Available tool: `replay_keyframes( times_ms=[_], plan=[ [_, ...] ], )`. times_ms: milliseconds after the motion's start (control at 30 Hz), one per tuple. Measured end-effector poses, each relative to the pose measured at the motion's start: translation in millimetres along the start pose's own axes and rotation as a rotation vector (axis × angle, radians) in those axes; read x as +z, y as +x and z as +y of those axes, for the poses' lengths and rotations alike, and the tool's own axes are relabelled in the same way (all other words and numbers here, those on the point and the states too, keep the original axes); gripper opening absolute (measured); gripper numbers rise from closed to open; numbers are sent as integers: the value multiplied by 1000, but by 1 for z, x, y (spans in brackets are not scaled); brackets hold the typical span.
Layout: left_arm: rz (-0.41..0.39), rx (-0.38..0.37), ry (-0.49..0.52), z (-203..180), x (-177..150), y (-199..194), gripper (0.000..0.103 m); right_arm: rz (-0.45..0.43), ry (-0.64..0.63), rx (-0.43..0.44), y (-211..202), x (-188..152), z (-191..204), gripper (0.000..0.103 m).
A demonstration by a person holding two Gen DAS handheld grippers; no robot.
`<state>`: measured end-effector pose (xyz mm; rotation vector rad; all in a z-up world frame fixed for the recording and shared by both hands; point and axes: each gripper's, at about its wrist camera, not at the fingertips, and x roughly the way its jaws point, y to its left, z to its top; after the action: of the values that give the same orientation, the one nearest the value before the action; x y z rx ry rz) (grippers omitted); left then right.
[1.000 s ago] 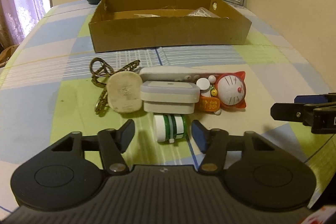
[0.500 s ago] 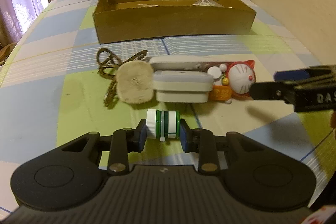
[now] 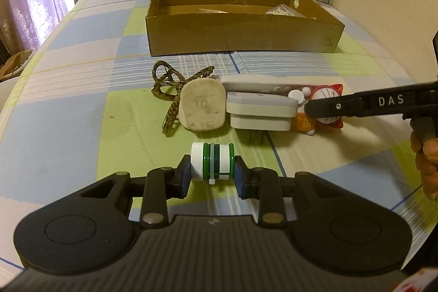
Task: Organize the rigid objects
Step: 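Grasp the green-and-white cylinder with the left gripper while the right grasps the Doraemon figure, then carry the cylinder and Doraemon figure in both grippers over the cardboard box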
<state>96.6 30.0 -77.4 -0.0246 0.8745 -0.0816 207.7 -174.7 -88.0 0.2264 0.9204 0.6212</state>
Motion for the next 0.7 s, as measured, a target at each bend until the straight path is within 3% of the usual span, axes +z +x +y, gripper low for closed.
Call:
replay_keyframes(
  times_ms=[133,467,700],
  plan=[
    [-5,0,-1,-2,2,-3,27,-7,-8,-25,-8,-6,3,46],
    [-21,-20,13,-14,5,-15,27,-103,-73,-246,-49,-32,26,46],
    [-45,-30,21,-18,13,-27,27,-128,-51,-273,-69,-35,31,46]
  ],
)
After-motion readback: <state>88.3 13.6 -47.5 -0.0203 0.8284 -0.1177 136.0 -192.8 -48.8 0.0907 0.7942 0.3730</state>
